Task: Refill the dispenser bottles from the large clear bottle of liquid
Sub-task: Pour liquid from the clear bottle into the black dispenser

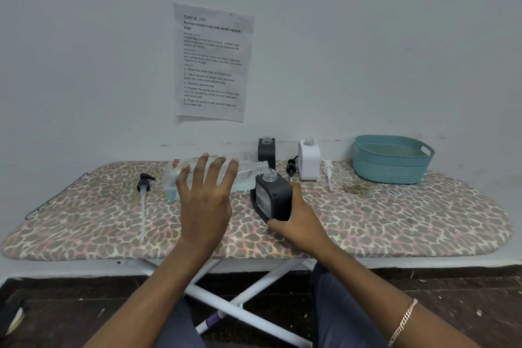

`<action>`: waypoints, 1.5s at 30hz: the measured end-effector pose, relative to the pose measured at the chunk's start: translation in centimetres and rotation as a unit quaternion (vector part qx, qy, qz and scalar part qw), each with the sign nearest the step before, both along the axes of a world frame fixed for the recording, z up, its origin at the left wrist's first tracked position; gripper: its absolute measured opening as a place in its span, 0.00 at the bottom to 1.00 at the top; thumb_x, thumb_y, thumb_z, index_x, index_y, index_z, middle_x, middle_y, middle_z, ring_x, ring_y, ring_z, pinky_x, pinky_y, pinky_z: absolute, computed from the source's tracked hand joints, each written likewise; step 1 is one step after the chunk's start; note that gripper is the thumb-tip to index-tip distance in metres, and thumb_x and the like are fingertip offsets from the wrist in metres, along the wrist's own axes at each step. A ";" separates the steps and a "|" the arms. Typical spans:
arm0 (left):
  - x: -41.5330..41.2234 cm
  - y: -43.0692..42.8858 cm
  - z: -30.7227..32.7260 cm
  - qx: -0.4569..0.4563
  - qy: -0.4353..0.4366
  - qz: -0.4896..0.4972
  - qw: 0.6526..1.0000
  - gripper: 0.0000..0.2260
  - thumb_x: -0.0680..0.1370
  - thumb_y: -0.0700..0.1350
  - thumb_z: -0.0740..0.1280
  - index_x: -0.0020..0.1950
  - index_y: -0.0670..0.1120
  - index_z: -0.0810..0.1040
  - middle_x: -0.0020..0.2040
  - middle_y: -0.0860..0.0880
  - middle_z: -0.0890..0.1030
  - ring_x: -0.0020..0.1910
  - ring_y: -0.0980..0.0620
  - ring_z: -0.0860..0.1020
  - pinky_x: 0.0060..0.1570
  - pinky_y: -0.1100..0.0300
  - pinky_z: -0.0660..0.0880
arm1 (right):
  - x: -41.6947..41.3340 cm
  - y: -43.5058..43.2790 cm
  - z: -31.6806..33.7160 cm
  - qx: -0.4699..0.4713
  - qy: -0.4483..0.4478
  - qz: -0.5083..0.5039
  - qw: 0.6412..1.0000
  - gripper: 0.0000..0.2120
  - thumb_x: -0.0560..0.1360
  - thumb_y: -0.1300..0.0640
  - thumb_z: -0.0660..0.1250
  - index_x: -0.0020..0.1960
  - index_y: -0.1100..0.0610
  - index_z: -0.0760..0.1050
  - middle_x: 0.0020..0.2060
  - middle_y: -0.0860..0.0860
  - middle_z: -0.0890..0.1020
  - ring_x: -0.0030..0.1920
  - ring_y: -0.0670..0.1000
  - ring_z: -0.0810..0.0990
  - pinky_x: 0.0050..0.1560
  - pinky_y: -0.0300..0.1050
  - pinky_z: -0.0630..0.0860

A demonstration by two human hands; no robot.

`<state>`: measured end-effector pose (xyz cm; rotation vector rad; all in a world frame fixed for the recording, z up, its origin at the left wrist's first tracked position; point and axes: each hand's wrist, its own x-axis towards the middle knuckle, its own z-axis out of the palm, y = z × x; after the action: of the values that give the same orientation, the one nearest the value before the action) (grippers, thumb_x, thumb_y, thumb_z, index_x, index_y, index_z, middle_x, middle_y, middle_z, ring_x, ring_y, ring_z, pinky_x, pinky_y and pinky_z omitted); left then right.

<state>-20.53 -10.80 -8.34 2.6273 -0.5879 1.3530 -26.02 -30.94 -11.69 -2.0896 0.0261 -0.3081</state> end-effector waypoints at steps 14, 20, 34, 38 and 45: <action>0.0 0.0 0.1 -0.002 0.002 -0.002 1.000 0.33 0.69 0.29 0.71 0.73 0.47 0.77 0.68 0.43 0.79 0.74 0.37 0.72 0.69 0.34 0.64 | -0.2 0.0 0.1 0.007 -0.004 0.004 1.000 0.38 0.71 0.62 0.75 0.73 0.45 0.58 0.53 0.47 0.81 0.37 0.46 0.86 0.33 0.36 0.79; 0.0 0.0 0.1 -0.002 0.006 -0.001 1.000 0.33 0.69 0.29 0.71 0.73 0.47 0.77 0.68 0.43 0.79 0.74 0.37 0.72 0.69 0.34 0.64 | -0.2 0.0 0.3 0.004 -0.002 0.005 1.000 0.38 0.72 0.62 0.75 0.73 0.46 0.58 0.53 0.46 0.80 0.35 0.43 0.85 0.32 0.34 0.77; -0.1 0.0 0.2 -0.001 0.004 0.000 1.000 0.33 0.68 0.28 0.72 0.72 0.47 0.77 0.68 0.43 0.78 0.74 0.37 0.72 0.69 0.34 0.64 | -0.1 0.0 0.0 -0.003 -0.004 0.001 1.000 0.37 0.71 0.60 0.75 0.72 0.44 0.59 0.53 0.48 0.81 0.36 0.48 0.87 0.32 0.41 0.82; -0.1 0.0 0.2 0.000 0.004 0.001 1.000 0.33 0.68 0.28 0.71 0.72 0.47 0.77 0.68 0.43 0.78 0.74 0.37 0.72 0.70 0.35 0.64 | -0.1 0.0 0.1 -0.003 -0.006 0.002 1.000 0.38 0.72 0.61 0.75 0.73 0.45 0.58 0.54 0.48 0.81 0.36 0.46 0.86 0.32 0.37 0.80; -0.1 0.0 0.2 -0.001 0.007 0.002 1.000 0.33 0.68 0.28 0.71 0.72 0.47 0.78 0.68 0.43 0.78 0.74 0.37 0.72 0.69 0.34 0.64 | -0.1 -0.1 0.0 -0.004 -0.007 0.002 1.000 0.38 0.72 0.61 0.75 0.73 0.46 0.58 0.54 0.48 0.81 0.37 0.45 0.86 0.32 0.34 0.78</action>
<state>-20.60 -10.80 -8.14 2.6353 -0.5805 1.3351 -26.08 -31.00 -11.70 -2.0958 0.0138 -0.3204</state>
